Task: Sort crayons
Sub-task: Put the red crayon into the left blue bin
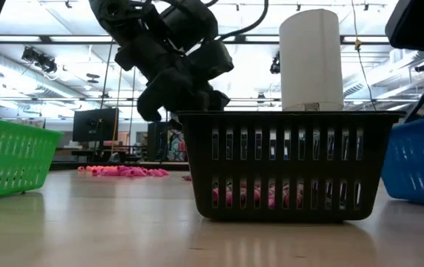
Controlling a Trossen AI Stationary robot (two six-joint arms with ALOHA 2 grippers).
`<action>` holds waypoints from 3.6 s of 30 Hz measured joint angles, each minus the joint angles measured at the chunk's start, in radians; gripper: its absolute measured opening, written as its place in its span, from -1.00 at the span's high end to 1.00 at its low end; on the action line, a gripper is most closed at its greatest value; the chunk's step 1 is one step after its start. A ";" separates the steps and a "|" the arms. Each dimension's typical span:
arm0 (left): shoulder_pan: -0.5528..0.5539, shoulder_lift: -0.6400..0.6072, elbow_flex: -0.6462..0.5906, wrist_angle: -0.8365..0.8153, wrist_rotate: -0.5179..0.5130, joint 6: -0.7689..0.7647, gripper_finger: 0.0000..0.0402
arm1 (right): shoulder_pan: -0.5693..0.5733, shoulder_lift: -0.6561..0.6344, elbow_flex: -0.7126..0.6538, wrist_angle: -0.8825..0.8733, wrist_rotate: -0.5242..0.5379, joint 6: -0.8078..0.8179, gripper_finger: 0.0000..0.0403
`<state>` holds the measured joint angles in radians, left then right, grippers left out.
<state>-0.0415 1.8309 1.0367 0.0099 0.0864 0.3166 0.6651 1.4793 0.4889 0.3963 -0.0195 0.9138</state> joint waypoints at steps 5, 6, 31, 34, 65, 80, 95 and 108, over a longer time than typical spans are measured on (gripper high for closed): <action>0.000 0.000 0.000 -0.045 -0.003 0.014 -0.02 | -0.001 -0.024 0.000 -0.001 0.003 0.001 0.74; 0.000 0.000 0.000 -0.055 -0.005 0.017 -0.02 | -0.002 -0.026 0.000 -0.003 0.008 0.000 0.74; 0.140 0.021 0.000 -0.227 0.066 0.125 0.14 | -0.034 -0.099 -0.001 -0.065 -0.014 0.033 0.57; 0.142 0.021 0.000 -0.242 0.066 0.127 0.27 | -0.036 -0.140 -0.001 -0.105 0.010 0.021 0.57; 0.119 0.015 -0.001 -0.161 -0.082 0.100 0.94 | -0.128 -0.384 0.000 -0.220 0.436 -0.516 0.57; 0.108 0.008 -0.001 0.122 -0.181 0.035 0.94 | -0.234 -0.422 0.000 -0.009 0.715 -0.910 0.39; 0.102 0.008 0.000 0.418 -0.181 0.043 0.93 | -0.336 -0.472 0.000 0.095 0.681 -1.094 0.04; 0.066 0.008 0.000 0.694 -0.166 0.052 0.93 | -0.348 -0.473 0.000 0.220 0.668 -1.245 0.00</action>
<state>0.0245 1.8389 1.0365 0.7041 -0.0797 0.3689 0.3166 1.0063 0.4885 0.6166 0.6483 -0.3317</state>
